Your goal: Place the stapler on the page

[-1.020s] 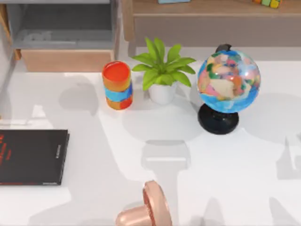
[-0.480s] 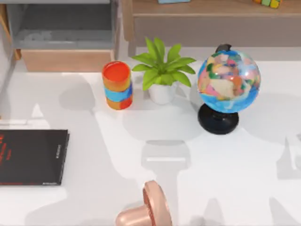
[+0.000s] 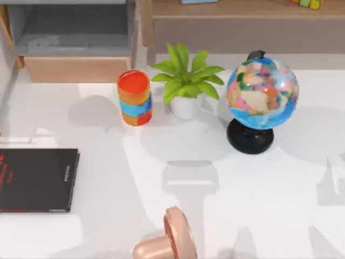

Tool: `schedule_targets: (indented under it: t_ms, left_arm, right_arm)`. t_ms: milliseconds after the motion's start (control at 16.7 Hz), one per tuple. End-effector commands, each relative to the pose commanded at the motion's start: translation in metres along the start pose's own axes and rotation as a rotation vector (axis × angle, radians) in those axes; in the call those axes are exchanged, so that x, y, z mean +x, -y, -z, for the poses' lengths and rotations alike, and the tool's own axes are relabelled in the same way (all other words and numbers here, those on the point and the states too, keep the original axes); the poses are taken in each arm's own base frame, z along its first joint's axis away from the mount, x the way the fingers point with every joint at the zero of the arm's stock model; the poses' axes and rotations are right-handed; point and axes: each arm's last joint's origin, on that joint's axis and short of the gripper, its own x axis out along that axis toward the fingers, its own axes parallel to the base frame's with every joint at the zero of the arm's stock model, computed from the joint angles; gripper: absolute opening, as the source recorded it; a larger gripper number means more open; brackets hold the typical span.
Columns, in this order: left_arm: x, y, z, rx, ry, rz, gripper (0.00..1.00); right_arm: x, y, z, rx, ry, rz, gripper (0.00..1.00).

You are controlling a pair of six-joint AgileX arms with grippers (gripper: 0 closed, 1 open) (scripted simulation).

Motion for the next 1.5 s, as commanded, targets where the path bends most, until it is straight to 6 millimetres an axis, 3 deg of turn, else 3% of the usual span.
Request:
schedule_targets:
  t_ms: [240, 600, 900, 1500]
  left_arm:
    - [0.017, 0.008, -0.003, 0.0, 0.004, -0.001, 1.0]
    - [0.093, 0.021, -0.015, -0.009, 0.001, -0.003, 1.0]
    - [0.098, 0.022, -0.016, -0.008, -0.003, -0.003, 1.0]
    - [0.098, 0.022, -0.016, -0.008, -0.003, -0.003, 0.25]
  right_arm:
    - [0.0, 0.0, 0.0, 0.0, 0.0, 0.0, 1.0]
    - [0.0, 0.0, 0.0, 0.0, 0.0, 0.0, 1.0]
    - [0.0, 0.0, 0.0, 0.0, 0.0, 0.0, 1.0]
    - [0.0, 0.0, 0.0, 0.0, 0.0, 0.0, 1.0]
